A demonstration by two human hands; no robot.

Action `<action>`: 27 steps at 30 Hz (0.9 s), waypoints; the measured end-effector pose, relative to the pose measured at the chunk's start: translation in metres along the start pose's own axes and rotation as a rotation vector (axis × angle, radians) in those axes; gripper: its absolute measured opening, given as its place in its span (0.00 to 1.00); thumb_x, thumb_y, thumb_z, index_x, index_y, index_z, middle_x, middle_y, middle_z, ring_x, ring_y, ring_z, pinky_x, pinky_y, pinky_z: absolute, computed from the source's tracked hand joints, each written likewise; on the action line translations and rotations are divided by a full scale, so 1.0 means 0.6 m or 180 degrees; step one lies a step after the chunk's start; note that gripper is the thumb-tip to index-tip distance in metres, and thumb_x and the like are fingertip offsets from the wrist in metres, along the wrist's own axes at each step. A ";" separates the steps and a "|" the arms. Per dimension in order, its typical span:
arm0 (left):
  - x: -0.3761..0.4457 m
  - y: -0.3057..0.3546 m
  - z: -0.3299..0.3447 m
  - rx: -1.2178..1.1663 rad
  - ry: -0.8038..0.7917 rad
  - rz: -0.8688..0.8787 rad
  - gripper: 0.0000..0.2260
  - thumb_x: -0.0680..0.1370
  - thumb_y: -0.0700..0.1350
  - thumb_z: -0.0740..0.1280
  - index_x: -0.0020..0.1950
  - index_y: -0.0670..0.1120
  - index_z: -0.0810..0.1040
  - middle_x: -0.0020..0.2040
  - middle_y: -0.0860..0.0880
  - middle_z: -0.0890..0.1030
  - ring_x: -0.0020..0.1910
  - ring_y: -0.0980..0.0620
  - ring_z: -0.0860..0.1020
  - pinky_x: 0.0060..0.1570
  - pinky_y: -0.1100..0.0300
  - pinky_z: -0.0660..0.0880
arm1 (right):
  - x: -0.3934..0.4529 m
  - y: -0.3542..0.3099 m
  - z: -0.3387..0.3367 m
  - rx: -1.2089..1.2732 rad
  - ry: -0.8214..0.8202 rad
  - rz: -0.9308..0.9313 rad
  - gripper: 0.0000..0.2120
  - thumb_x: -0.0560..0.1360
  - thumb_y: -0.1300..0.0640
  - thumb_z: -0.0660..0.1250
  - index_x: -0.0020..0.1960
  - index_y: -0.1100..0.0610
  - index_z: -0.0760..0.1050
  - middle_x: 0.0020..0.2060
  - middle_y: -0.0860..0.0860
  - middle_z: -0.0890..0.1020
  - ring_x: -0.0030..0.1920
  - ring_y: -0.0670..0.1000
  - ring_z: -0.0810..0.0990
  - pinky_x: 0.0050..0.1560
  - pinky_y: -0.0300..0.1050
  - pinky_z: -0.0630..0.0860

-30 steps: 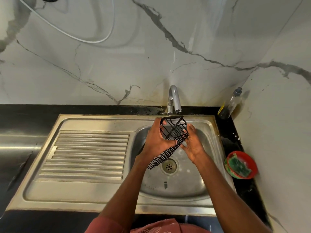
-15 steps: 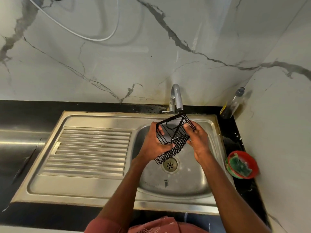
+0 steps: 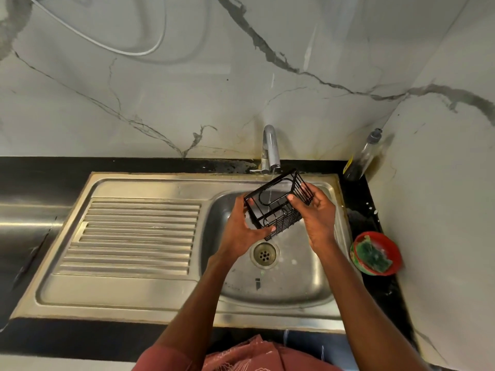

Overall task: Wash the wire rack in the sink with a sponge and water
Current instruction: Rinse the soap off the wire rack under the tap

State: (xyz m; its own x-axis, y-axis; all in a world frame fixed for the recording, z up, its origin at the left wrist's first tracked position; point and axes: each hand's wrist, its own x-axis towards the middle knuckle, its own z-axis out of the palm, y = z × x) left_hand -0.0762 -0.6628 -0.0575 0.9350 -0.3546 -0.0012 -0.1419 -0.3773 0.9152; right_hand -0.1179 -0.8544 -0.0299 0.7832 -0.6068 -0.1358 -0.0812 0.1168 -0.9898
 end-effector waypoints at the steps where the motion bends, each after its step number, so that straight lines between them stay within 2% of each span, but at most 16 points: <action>1: -0.002 0.001 -0.001 -0.0021 0.0006 -0.0046 0.40 0.66 0.50 0.85 0.71 0.57 0.66 0.66 0.62 0.76 0.67 0.65 0.74 0.62 0.70 0.72 | 0.002 0.003 0.000 -0.0055 -0.0010 -0.0012 0.29 0.67 0.56 0.83 0.66 0.54 0.79 0.55 0.49 0.86 0.59 0.49 0.83 0.62 0.54 0.80; 3: -0.006 0.002 -0.004 -0.0071 0.0016 -0.0101 0.40 0.67 0.47 0.85 0.71 0.58 0.66 0.65 0.65 0.75 0.65 0.71 0.73 0.58 0.76 0.71 | 0.001 0.003 0.002 -0.0133 -0.0050 -0.0012 0.32 0.65 0.51 0.84 0.67 0.50 0.79 0.58 0.48 0.85 0.62 0.49 0.82 0.63 0.56 0.79; 5: -0.006 -0.001 -0.008 -0.0110 0.0051 -0.0108 0.39 0.67 0.44 0.85 0.70 0.57 0.65 0.63 0.64 0.75 0.62 0.74 0.73 0.56 0.77 0.72 | 0.001 0.001 0.008 -0.0195 -0.0079 -0.0011 0.34 0.62 0.44 0.84 0.67 0.46 0.78 0.61 0.47 0.84 0.65 0.49 0.80 0.65 0.58 0.78; 9: 0.001 -0.010 -0.021 -0.0064 0.0162 -0.0104 0.40 0.67 0.45 0.85 0.71 0.59 0.66 0.63 0.65 0.78 0.64 0.67 0.76 0.63 0.64 0.76 | 0.003 0.002 0.024 -0.0146 -0.0080 0.0041 0.36 0.60 0.41 0.83 0.66 0.46 0.78 0.60 0.47 0.84 0.64 0.49 0.80 0.65 0.58 0.78; 11: 0.005 -0.011 -0.027 -0.0022 0.0181 -0.0097 0.40 0.66 0.45 0.85 0.70 0.61 0.67 0.63 0.66 0.78 0.64 0.69 0.75 0.64 0.64 0.76 | 0.006 0.004 0.029 -0.0105 -0.0098 0.0095 0.36 0.61 0.45 0.83 0.67 0.47 0.78 0.58 0.47 0.84 0.62 0.48 0.82 0.64 0.56 0.79; 13: 0.006 -0.010 -0.035 0.0019 0.0198 -0.0091 0.40 0.67 0.43 0.85 0.67 0.66 0.66 0.62 0.66 0.77 0.62 0.73 0.74 0.61 0.71 0.74 | 0.009 0.008 0.036 -0.0078 -0.0140 0.0130 0.33 0.64 0.51 0.83 0.67 0.49 0.77 0.57 0.47 0.85 0.60 0.48 0.82 0.64 0.55 0.79; 15: 0.008 -0.008 -0.042 0.0085 0.0189 -0.0035 0.40 0.67 0.42 0.84 0.67 0.67 0.65 0.61 0.66 0.76 0.62 0.74 0.73 0.59 0.73 0.74 | 0.010 0.011 0.040 -0.0044 -0.0137 0.0161 0.31 0.66 0.55 0.83 0.67 0.49 0.78 0.56 0.46 0.85 0.60 0.47 0.83 0.63 0.54 0.80; 19: 0.012 -0.004 -0.054 0.0433 0.0125 0.0024 0.41 0.65 0.52 0.85 0.72 0.61 0.66 0.59 0.70 0.75 0.60 0.71 0.74 0.58 0.70 0.74 | 0.005 0.018 0.035 -0.0018 -0.0094 0.0213 0.29 0.68 0.57 0.81 0.66 0.52 0.78 0.54 0.48 0.86 0.57 0.47 0.84 0.61 0.53 0.81; 23: 0.012 0.001 -0.060 0.0617 -0.0032 0.0061 0.44 0.62 0.61 0.84 0.74 0.62 0.66 0.65 0.64 0.77 0.64 0.59 0.76 0.63 0.53 0.79 | 0.000 0.032 0.021 -0.0003 0.0030 0.0264 0.27 0.68 0.56 0.82 0.65 0.53 0.79 0.52 0.50 0.86 0.55 0.50 0.85 0.61 0.56 0.81; 27: 0.009 0.009 -0.055 0.0527 -0.0179 0.0091 0.43 0.63 0.62 0.83 0.74 0.64 0.65 0.66 0.63 0.77 0.66 0.60 0.76 0.65 0.51 0.77 | -0.005 0.037 0.012 0.0112 0.0157 0.0247 0.18 0.69 0.57 0.81 0.57 0.50 0.82 0.50 0.49 0.87 0.53 0.49 0.86 0.59 0.56 0.81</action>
State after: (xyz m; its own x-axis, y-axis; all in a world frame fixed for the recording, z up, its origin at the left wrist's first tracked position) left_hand -0.0614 -0.6383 -0.0390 0.9109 -0.4127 -0.0030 -0.2240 -0.5004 0.8363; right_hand -0.1178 -0.8445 -0.0510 0.7440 -0.6327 -0.2150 -0.1181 0.1921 -0.9742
